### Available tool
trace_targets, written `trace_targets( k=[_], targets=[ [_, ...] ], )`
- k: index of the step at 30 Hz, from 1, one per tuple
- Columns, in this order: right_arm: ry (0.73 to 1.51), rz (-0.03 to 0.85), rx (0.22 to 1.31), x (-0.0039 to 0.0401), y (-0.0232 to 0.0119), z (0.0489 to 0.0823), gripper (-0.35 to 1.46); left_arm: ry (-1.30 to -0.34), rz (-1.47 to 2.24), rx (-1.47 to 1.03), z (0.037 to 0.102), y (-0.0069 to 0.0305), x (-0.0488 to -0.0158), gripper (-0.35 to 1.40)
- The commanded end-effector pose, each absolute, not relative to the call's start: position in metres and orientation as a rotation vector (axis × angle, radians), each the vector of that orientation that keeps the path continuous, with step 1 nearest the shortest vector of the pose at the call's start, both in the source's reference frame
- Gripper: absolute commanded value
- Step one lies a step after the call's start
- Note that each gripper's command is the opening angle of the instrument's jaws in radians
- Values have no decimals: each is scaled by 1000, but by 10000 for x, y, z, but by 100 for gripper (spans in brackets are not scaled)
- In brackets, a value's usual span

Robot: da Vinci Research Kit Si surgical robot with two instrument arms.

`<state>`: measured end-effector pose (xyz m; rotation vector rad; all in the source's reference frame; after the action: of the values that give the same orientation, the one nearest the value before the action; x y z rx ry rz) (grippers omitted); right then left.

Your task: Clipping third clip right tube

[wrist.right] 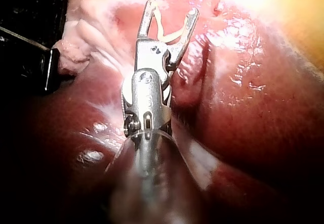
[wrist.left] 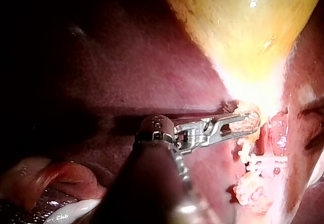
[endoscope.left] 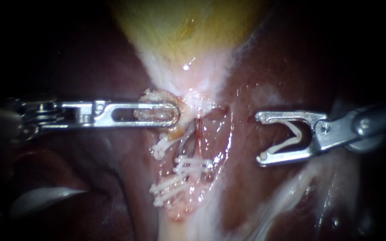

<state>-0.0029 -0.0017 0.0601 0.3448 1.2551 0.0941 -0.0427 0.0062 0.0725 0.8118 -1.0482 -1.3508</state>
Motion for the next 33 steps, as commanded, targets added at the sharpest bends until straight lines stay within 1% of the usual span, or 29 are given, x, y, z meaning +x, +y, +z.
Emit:
trace_targets(
  k=[1,9,15,22,33],
  targets=[
    [1255,94,345,-29,-17,600,50,-1048,-1351,812,725,62,-427,-35],
    [1255,93,345,-29,-17,600,50,-1045,-1347,824,719,68,-419,-35],
    [1255,93,345,-29,-17,600,50,-1037,-1375,808,697,86,-395,-35],
    [1255,94,345,-27,-17,600,50,-1074,-1393,791,663,100,-368,-35],
    [1254,96,343,-22,-17,599,50,-1080,-1393,785,655,97,-367,-35]
  ],
)
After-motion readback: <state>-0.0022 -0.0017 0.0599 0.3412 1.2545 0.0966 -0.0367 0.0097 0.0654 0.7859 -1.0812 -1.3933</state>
